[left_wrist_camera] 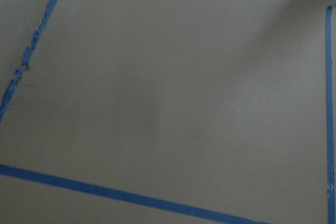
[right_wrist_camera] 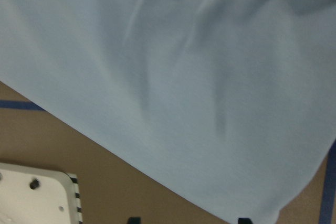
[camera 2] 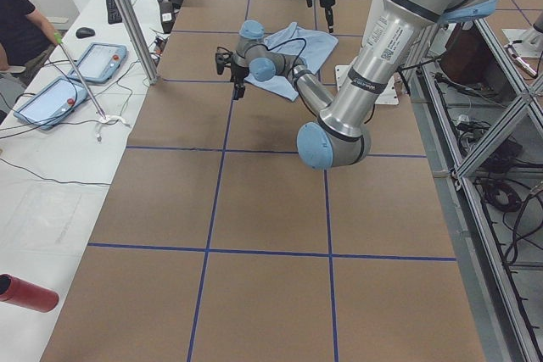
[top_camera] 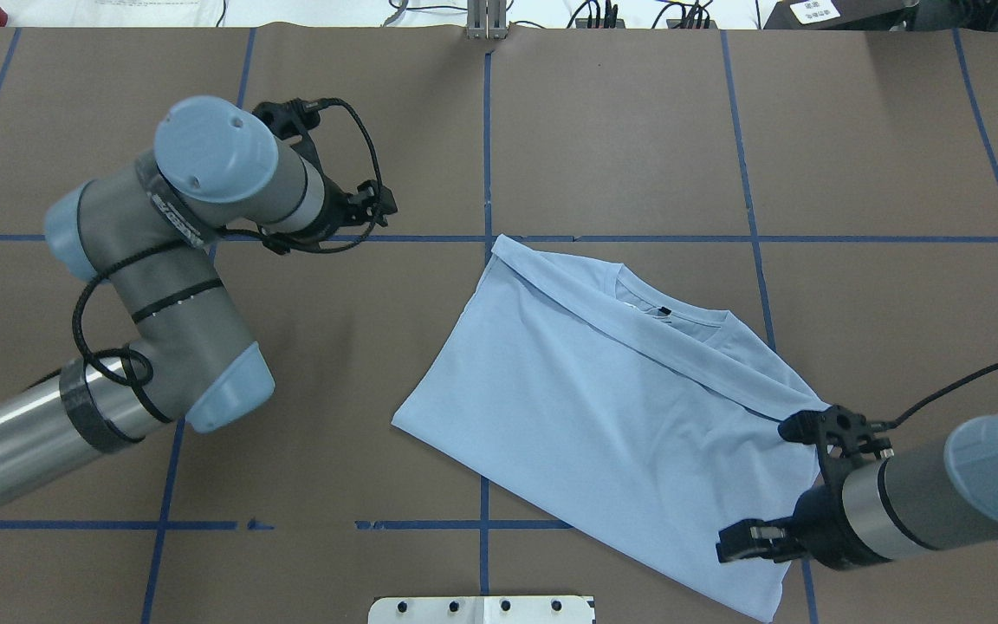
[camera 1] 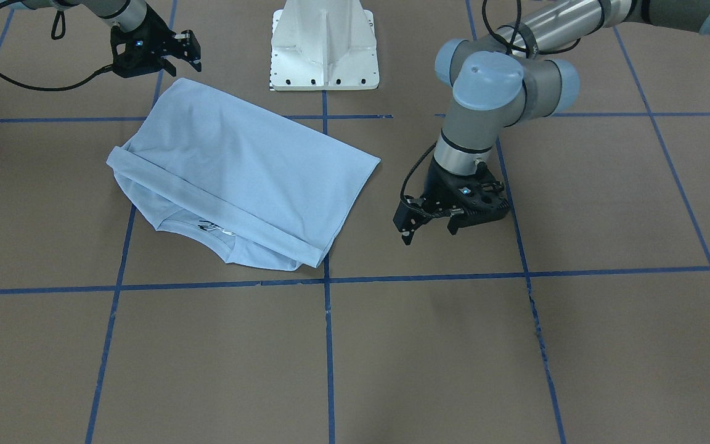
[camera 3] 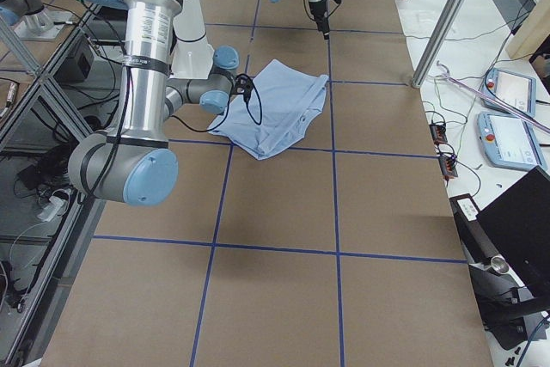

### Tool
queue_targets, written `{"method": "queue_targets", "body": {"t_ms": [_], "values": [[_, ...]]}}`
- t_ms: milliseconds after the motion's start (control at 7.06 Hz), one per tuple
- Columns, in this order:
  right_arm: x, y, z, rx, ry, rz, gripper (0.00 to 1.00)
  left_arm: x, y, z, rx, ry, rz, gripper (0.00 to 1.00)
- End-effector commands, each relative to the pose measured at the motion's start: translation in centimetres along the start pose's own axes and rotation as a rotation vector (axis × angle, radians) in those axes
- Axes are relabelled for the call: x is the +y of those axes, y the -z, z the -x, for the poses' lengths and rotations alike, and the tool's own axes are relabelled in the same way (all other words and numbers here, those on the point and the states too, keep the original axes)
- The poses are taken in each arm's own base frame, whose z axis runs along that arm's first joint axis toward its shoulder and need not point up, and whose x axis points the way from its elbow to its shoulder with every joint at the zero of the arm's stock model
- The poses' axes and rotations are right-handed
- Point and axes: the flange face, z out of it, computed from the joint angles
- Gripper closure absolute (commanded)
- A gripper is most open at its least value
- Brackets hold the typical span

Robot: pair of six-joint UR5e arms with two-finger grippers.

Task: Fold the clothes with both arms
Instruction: 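Grasp the shirt corner with the left gripper while the right gripper releases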

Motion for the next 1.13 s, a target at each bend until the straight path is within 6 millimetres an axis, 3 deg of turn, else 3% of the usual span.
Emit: {"method": "queue_targets", "body": {"t_ms": [0, 283, 425, 567, 709, 850, 992], "values": [[-6.1, 4.8, 1.3, -0.077, -0.049, -0.170, 0.00, 10.5, -1.6, -0.4, -0.029, 0.236, 0.125, 0.01], [-8.1, 7.0, 1.7, -0.106, -0.063, -0.231, 0.00, 17.1, -3.9, 0.2, -0.123, 0.329, 0.126, 0.03], [-8.5, 6.7, 1.7, -0.103, -0.065, -0.235, 0.00, 18.4, -4.4, 0.5, -0.142, 0.343, 0.134, 0.06], [-8.7, 6.8, 2.0, -0.108, -0.064, -0.242, 0.00, 18.6, -4.6, 0.7, -0.146, 0.342, 0.130, 0.11], [-8.8, 7.0, 2.1, -0.112, -0.064, -0.247, 0.00, 18.6, -4.5, 0.6, -0.145, 0.342, 0.131, 0.23], [-8.9, 7.2, 2.2, -0.114, -0.065, -0.251, 0.00, 18.5, -4.5, 0.5, -0.144, 0.346, 0.128, 0.44], [-9.0, 7.2, 2.1, -0.114, -0.066, -0.253, 0.00, 18.5, -4.5, 0.6, -0.148, 0.346, 0.125, 0.73]]}}
